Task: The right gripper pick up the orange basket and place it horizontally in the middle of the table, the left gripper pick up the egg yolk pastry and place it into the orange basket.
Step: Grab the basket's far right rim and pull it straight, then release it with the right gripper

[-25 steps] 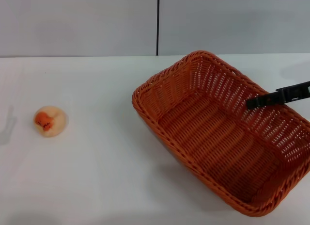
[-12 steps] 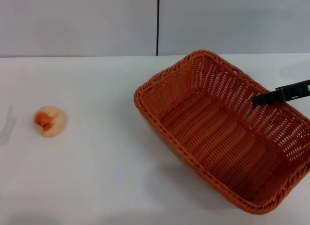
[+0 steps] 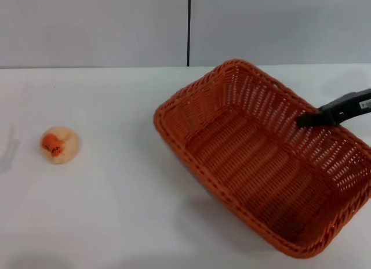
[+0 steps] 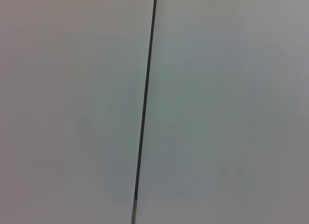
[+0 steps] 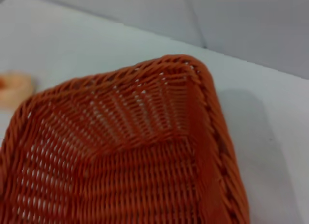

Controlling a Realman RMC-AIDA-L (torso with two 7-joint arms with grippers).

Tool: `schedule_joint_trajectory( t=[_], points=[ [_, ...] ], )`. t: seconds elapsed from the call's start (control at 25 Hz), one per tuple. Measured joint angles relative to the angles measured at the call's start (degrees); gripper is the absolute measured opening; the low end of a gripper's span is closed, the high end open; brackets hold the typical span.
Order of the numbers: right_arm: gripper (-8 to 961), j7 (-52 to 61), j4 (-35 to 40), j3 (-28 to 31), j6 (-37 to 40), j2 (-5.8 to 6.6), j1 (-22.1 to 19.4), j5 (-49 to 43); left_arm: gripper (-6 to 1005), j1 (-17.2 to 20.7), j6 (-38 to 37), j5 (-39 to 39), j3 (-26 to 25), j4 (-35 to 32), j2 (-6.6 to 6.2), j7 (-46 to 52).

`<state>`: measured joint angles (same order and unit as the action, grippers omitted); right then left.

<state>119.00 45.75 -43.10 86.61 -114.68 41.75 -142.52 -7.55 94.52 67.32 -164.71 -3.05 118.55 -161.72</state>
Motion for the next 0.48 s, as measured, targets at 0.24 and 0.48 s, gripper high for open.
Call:
schedule_joint_trajectory(
  t=[0.24, 0.48],
  points=[
    [179, -12.0, 4.9, -2.4, 4.2, -1.02, 1.5, 0.3, 817, 1.6, 0.8, 0.1, 0.0, 0.1, -0.05, 0.0],
    [192, -24.0, 6.1, -2.4, 5.5, -1.09, 4.0, 0.4, 818, 4.0, 2.4, 0.2, 0.0, 0.1, -0.06, -0.1]
  ],
)
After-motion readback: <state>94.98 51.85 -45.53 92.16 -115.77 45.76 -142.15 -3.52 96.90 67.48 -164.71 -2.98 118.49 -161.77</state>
